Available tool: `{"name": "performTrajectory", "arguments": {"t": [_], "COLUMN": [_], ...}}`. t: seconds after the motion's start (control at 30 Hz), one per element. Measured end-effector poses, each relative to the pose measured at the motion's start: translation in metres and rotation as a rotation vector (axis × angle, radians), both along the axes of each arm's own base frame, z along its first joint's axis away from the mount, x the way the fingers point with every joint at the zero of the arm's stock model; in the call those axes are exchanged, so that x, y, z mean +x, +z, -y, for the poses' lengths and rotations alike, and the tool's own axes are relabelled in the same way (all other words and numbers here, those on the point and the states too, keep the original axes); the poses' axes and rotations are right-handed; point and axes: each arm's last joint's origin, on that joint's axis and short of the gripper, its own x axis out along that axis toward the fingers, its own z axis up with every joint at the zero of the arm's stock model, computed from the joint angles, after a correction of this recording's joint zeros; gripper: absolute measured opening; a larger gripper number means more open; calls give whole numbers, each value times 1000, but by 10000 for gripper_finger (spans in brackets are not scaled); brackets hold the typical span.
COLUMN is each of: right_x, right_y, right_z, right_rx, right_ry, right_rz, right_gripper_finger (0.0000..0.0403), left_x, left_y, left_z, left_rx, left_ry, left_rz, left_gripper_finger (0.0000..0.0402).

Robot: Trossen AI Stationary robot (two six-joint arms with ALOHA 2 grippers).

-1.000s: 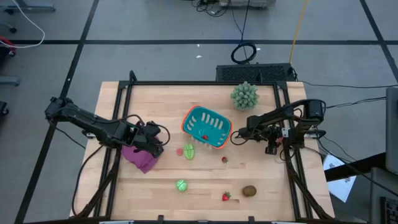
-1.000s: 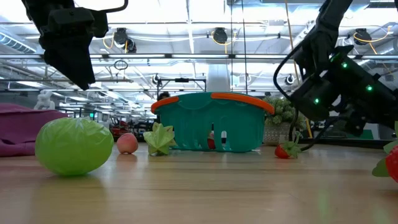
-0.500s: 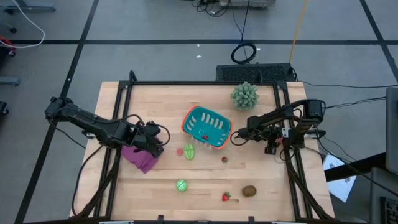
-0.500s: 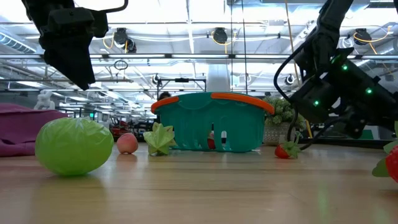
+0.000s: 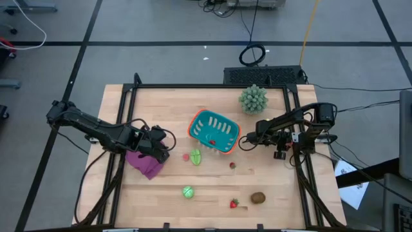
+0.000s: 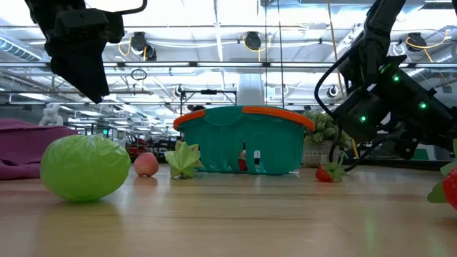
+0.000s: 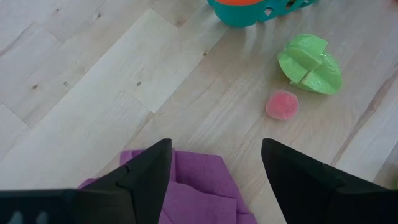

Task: Pick and placing Produce into tupperware
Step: Put the right pink peach into the blue basket

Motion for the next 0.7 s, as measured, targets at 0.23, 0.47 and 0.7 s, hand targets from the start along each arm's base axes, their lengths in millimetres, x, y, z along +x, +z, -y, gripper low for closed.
{"name": "performTrajectory", "arguments": {"t": [0.23,0.47,0.7], "right_x": [1,1,2], "right_y": [-1,-1,-1], "right_z": [0,-1,-1], "right_rx": [7,36,33], "right_ry": [4,-4,-11], "right_rz": [10,18,24], "right_gripper_finger": [88,122,133], "left_x": [0,0,0], "left_y": [0,0,0], "left_z": [0,0,0], "left_rx": [0,-16,-16], "left_ry": [0,-4,-4], "left_rz": [0,-4,-4], "left_gripper_finger": [253,253,253]}}
